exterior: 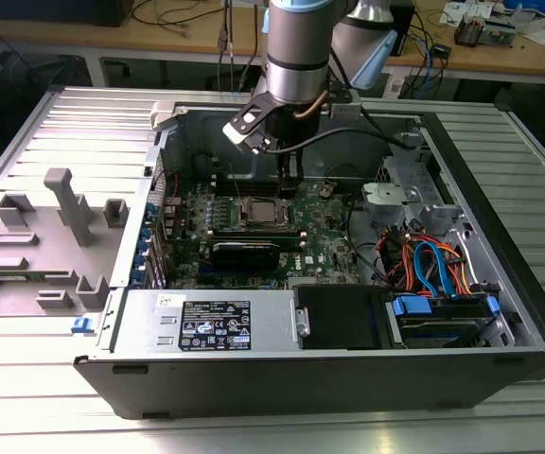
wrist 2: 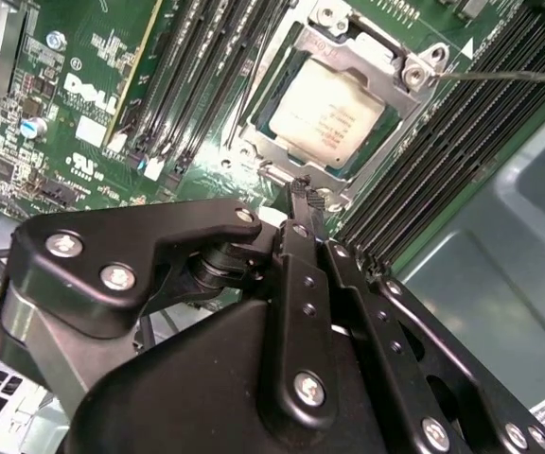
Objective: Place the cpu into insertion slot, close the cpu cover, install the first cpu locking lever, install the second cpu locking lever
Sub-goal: 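Close the cpu cover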
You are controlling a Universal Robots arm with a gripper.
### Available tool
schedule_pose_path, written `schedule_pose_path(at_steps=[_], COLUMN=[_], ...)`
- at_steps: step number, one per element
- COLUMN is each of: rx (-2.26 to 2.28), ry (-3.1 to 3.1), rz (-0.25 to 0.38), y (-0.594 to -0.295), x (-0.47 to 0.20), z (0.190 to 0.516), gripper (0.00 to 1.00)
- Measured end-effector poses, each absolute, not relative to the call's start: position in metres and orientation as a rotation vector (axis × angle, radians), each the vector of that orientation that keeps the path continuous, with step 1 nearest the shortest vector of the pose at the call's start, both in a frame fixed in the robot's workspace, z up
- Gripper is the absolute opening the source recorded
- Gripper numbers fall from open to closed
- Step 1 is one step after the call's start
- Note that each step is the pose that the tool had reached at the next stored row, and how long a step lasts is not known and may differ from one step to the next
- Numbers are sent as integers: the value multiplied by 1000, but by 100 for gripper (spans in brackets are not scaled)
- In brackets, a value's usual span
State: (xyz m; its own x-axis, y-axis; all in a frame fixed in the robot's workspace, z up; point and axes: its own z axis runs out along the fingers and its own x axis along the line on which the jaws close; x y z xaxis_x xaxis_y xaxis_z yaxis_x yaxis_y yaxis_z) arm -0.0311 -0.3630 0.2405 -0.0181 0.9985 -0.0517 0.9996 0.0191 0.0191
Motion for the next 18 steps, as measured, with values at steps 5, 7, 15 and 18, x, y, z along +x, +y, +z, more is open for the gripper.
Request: schedule_pose_path(at_steps=[5,7,15,18], rx=[2165,2165,2166,2166], ry=[2206,2206,2207,2207], rz=[-35,-35,-33,-33], y=[-363,-363,-363,-363], x=[-41,-45,-47,-47], z=[239,238,238,238], gripper=[11,11,11,11])
